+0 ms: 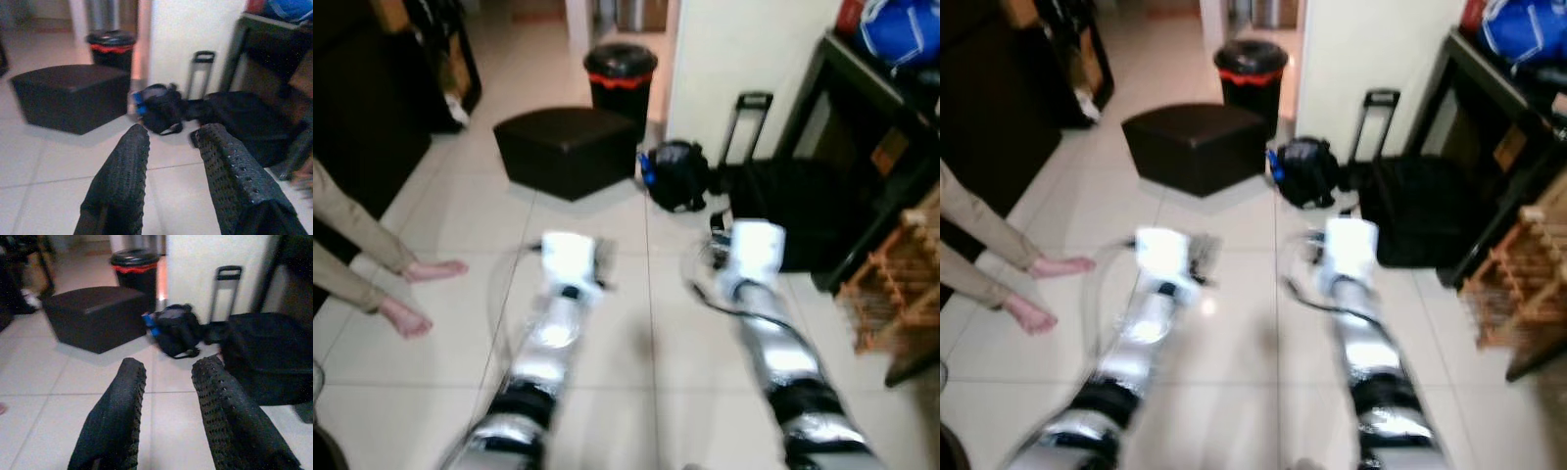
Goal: Picking trash to rubbish bin
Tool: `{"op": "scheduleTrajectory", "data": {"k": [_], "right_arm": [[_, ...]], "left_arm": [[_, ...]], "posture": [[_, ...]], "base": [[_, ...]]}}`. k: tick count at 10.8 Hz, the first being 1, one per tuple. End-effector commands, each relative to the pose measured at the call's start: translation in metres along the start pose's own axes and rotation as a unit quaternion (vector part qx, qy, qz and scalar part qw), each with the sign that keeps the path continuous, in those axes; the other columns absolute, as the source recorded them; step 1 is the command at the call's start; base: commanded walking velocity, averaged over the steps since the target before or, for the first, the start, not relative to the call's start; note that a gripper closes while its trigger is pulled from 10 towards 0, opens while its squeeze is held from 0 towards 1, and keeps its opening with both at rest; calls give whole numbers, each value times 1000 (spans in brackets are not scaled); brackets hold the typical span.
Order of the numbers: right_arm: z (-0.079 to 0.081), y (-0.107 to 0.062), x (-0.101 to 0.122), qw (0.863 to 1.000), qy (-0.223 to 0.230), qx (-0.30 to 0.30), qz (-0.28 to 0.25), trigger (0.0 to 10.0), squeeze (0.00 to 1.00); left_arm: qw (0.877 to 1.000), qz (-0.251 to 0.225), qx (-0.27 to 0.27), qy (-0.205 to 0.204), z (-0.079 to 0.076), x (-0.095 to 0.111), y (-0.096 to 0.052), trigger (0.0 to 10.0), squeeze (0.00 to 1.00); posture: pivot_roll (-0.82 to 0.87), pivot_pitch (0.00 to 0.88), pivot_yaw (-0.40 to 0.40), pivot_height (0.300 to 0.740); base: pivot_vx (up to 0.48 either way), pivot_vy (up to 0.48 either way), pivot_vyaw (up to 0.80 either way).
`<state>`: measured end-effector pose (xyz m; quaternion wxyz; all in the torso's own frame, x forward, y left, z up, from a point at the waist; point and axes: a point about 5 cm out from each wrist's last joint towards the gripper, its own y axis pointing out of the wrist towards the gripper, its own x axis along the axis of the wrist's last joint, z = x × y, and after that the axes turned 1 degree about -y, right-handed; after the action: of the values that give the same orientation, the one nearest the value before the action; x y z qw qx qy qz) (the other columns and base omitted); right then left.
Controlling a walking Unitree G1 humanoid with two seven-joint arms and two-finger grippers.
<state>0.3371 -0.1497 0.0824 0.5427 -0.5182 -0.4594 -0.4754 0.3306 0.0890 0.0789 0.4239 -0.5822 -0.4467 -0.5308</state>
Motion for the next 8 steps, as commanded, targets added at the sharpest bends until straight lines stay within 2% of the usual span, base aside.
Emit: {"op": "scheduleTrajectory", "data": {"k": [1, 8], "right_arm": [[13, 2, 5, 1000, 6, 15, -9, 10000, 0], [12, 2, 7, 1000, 13, 14, -17, 10000, 0]], "left_arm": [[1000, 0, 15, 9, 14, 1, -1, 10000, 0], [1000, -1, 14, 9, 13, 2, 0, 10000, 0]], "posture": [[-16, 79, 0, 740], [-16, 76, -1, 740]], "base": [[345, 0, 0], [348, 0, 0]]}}
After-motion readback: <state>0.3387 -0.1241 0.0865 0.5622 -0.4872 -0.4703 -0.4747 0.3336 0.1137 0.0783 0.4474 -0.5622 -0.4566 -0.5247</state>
